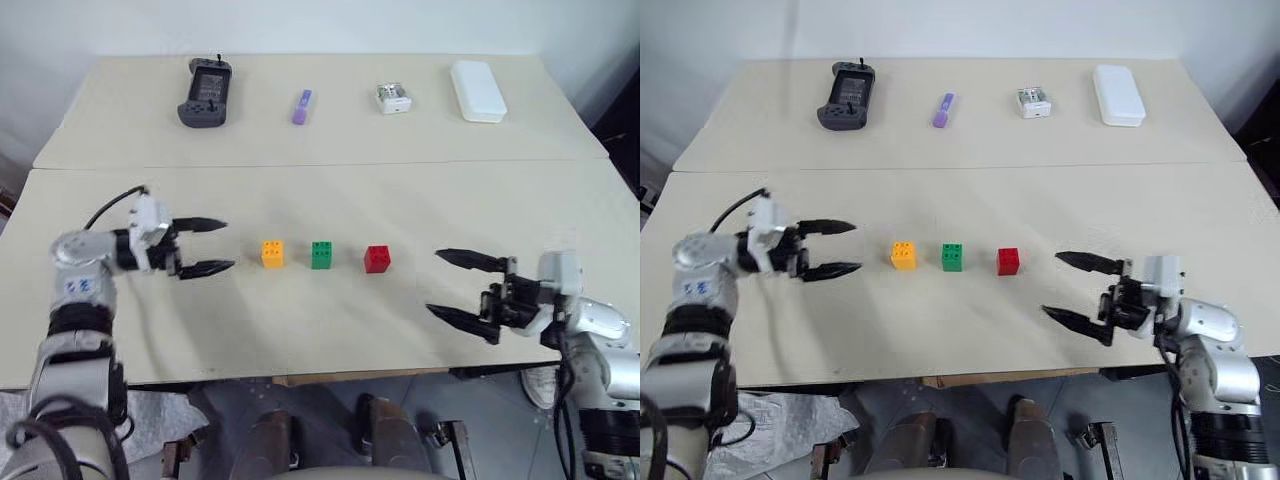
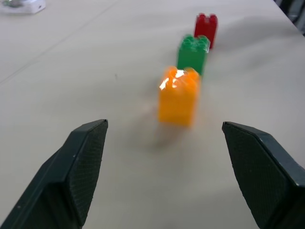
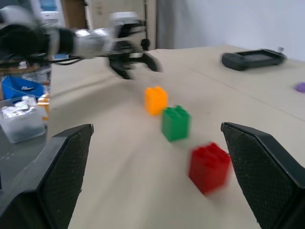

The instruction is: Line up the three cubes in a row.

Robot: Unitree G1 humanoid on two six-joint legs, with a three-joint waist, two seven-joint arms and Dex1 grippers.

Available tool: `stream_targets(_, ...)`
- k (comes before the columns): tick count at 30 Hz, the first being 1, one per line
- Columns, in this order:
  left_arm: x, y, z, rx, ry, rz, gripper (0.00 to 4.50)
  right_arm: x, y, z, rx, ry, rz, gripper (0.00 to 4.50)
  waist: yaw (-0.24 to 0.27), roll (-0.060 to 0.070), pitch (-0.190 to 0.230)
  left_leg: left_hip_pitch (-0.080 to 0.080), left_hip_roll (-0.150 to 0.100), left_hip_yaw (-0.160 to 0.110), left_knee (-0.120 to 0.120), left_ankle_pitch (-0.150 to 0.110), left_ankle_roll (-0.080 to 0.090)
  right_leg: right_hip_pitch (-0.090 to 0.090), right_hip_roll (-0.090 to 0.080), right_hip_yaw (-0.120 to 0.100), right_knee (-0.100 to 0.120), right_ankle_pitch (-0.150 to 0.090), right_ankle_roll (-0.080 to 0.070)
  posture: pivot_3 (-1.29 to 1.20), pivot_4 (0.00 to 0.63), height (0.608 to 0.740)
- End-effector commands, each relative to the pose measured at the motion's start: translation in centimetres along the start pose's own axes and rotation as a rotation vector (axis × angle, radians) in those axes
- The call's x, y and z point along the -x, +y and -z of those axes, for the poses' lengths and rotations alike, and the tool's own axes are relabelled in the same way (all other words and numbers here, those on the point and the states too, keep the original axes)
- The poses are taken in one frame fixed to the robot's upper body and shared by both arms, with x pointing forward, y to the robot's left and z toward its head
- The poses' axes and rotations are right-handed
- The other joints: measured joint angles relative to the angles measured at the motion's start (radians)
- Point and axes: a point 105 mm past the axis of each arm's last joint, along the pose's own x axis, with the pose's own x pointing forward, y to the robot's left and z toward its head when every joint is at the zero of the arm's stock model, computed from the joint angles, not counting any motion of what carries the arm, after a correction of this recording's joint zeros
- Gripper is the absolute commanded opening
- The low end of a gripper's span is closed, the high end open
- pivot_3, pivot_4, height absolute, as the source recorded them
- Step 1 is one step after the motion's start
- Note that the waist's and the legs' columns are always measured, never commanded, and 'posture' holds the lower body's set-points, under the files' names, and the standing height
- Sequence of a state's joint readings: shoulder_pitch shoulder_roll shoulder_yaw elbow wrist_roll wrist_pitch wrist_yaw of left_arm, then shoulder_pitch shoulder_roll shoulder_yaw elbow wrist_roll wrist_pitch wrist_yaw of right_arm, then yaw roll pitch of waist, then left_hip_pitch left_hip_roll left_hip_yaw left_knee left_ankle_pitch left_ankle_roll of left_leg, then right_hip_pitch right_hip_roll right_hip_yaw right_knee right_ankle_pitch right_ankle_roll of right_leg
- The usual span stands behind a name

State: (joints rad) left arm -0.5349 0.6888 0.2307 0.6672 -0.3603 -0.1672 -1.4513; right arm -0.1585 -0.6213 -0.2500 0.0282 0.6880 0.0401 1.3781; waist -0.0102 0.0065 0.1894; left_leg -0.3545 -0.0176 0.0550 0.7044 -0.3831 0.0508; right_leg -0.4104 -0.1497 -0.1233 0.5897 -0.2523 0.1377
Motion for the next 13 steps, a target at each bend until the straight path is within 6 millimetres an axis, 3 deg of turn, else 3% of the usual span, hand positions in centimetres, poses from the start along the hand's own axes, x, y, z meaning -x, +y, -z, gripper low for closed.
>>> stream_targets(1,1.6,-0.5,-2.3,-0.002,-0.107,-0.108,4.09,0.7,-0.7,0.1,0.048,0.011,-0.041,4.50,0.006,0.000,0.000,0.000,0.000,0.000,0.000,0.000,0.000,0.000,0.000,0.000,0.000,0.000,0.000,0.00,0.150,0.740)
stream_targets(7,1.8,-2.5,-1.3,-0.033,-0.046,-0.180,4.09,-0.2,-1.8,0.3,0.075,0.007,-0.130,4.50,0.017,0.002,0.001,0.000,0.000,-0.004,0.007,-0.001,-0.001,0.003,-0.001,-0.001,0.001,0.000,0.000,0.00,0.150,0.740)
stream_targets(13,1.9,-3.5,-1.5,-0.017,-0.037,-0.146,4.09,-0.9,-2.2,0.5,0.097,0.024,-0.186,4.50,0.007,0.003,0.001,0.000,0.001,-0.004,0.007,-0.002,-0.003,0.002,0.000,-0.001,0.002,0.000,-0.001,0.00,0.150,0.740)
